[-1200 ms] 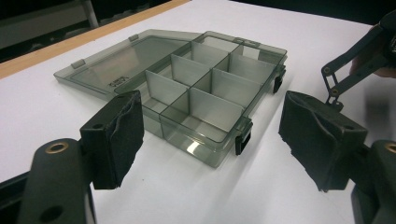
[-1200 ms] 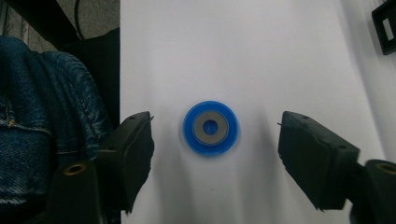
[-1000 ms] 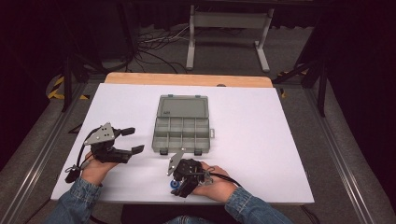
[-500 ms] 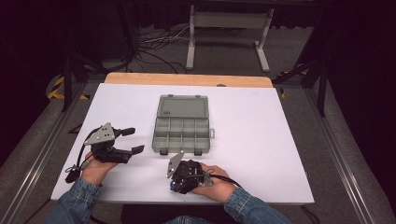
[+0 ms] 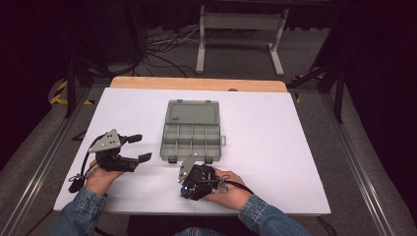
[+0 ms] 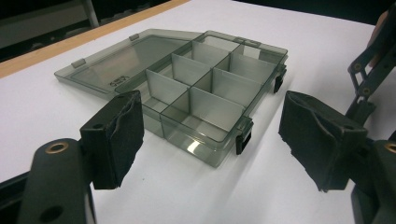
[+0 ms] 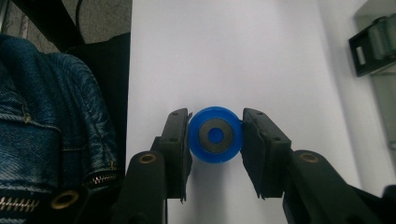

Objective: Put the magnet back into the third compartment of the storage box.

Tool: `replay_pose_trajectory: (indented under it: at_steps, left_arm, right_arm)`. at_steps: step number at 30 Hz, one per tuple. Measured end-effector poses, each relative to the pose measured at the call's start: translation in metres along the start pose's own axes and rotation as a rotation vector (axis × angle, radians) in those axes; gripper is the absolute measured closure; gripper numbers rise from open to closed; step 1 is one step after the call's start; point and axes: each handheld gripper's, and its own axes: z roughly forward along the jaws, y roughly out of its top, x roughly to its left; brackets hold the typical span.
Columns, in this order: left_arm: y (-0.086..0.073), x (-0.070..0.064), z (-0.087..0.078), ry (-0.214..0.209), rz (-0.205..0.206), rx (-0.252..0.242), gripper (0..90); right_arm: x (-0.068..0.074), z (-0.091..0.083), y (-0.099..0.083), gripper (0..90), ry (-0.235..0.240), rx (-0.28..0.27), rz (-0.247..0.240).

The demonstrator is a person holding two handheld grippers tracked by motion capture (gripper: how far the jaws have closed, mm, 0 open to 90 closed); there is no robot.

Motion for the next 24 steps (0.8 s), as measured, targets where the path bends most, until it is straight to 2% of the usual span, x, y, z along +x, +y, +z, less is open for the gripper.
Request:
replay_pose_trajectory:
  at_steps: [24]
  left_arm:
    - [0.000,0.001,0.000,0.002,-0.003,0.001,22.7]
  right_arm:
    - [-0.023,-0.052,0.005,62.9,-0.047,-0.076,0.066]
